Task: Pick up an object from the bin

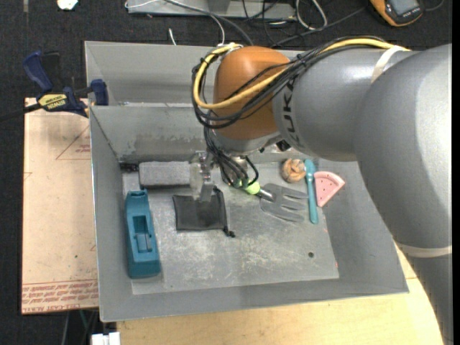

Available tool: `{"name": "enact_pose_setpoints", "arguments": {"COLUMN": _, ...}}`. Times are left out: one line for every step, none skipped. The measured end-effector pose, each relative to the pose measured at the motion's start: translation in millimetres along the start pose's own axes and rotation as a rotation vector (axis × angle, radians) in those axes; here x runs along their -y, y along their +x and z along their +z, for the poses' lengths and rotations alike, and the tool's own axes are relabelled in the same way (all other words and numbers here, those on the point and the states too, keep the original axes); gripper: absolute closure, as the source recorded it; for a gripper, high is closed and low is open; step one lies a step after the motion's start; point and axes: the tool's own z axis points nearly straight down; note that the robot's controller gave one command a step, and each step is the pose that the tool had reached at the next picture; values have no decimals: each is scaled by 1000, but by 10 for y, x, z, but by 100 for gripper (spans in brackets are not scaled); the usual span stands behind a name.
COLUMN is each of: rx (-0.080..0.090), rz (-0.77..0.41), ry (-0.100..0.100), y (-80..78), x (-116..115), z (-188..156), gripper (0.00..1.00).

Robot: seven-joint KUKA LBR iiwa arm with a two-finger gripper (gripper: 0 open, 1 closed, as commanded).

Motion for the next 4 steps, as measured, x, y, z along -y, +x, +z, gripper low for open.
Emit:
{"name": "enact_pose_setpoints", "arguments": {"rx": 6, "rz": 329, "ry": 1, "y": 29, "x": 57, "z": -337, "gripper": 0}}
{"name": "enact_pose_setpoints", "arguments": {"rx": 6, "rz": 329, "ry": 1, "y": 29, "x": 60, "z": -340, "gripper": 0}}
{"name": "enact_pose_setpoints", "arguments": {"rx": 13, "rz": 350, "ry": -2, "y": 78, "x": 583, "z": 117, "gripper": 0}}
{"name": "enact_pose_setpoints", "arguments": {"rx": 13, "rz": 267, "ry": 1, "y": 55, "x": 671, "z": 419, "gripper": 0}}
